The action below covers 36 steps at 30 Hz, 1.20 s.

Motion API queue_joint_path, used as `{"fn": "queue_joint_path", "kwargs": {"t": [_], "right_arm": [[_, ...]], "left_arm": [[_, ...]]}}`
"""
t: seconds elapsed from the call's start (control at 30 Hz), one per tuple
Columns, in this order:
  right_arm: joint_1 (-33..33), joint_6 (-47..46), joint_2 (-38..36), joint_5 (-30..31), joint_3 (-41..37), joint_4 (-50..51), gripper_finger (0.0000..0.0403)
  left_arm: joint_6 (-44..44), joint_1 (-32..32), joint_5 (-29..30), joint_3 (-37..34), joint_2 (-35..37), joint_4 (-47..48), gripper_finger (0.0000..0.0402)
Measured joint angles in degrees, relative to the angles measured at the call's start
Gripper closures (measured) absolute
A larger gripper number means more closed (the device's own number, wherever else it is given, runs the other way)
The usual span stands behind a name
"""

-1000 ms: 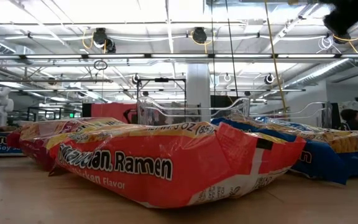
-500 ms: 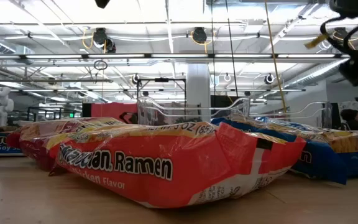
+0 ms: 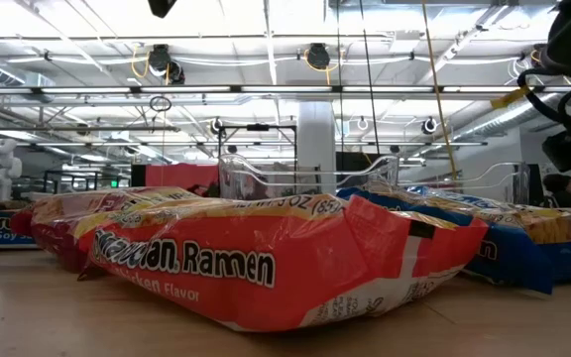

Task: Sort Maruchan noodles
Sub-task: Put the right orange noodle pack into the top right transparent bin

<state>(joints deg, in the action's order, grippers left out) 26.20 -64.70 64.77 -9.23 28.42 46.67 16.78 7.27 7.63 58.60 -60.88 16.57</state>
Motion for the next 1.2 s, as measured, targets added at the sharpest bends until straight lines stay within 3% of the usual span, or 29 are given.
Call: {"fn": "queue_joint_path", "kwargs": {"t": [0.23, 0.57, 0.87, 1.03, 1.2], "right_arm": [[0.1, 2.2, 0.1, 2.1, -0.2, -0.9, 0.0231], [0.0, 1.4, 0.0, 3.6, -0.3, -3.6, 0.0392], [0.0, -6.0, -1.5, 0.5, 4.2, -5.5, 0.0402], [0.0, -8.6, -1.6, 2.7, 10.8, -5.2, 0.0402], [0.0, -13.4, -1.6, 4.7, 16.3, -4.6, 0.0403]], "left_arm": [[-0.1, 0.0, 2.8, 0.0, 0.0, 2.8, 0.0389], [0.5, -0.1, 4.8, 0.0, -0.3, 3.5, 0.0389], [2.7, -0.5, 7.6, 0.0, -0.3, 1.9, 0.0390], [7.5, -0.5, 7.9, 0.0, -0.2, 0.1, 0.0390], [4.2, -0.5, 7.9, 0.0, -0.2, 0.0, 0.0390]]}}
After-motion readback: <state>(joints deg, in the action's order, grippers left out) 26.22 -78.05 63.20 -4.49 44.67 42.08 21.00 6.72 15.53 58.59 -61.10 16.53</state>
